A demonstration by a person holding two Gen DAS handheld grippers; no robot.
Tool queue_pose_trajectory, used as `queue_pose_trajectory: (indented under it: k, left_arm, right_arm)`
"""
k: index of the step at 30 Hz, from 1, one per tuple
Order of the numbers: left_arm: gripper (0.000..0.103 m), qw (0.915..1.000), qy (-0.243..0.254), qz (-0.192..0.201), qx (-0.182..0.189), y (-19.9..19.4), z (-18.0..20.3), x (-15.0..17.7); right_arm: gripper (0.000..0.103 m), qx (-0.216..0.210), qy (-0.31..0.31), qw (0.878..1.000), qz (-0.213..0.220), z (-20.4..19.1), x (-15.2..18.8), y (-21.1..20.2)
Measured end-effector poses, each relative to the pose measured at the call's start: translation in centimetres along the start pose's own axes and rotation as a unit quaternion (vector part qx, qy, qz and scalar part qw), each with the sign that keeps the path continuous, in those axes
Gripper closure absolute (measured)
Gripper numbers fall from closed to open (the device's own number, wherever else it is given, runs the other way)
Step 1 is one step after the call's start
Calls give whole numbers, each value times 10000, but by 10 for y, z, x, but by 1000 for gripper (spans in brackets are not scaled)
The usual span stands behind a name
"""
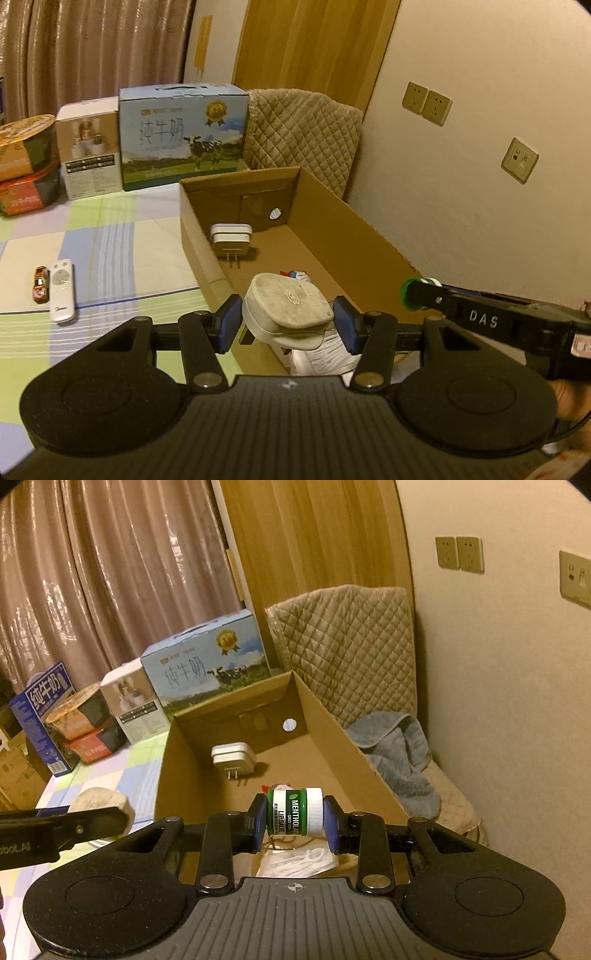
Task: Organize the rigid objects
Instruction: 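Carry the beige plug with the left tool while the right tool carries the jar to the box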
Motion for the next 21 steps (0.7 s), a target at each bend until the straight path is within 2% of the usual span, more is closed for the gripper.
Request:
queue_pose_trajectory:
  k: [21]
  left_arm:
    - [54,9994,172,-273,155,48,14,-1]
  right_arm:
    - [74,31,14,9997,-229,17,6,35]
Point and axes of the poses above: each gripper's, at about its wrist camera, not at the fingertips, and y roughly the way its jaws point, z to its right, x to its underside, the point moved 9 cm from there along y, roughly the way its jaws point, and after that the axes turned 3 degrees about z, right-handed, at the moved point
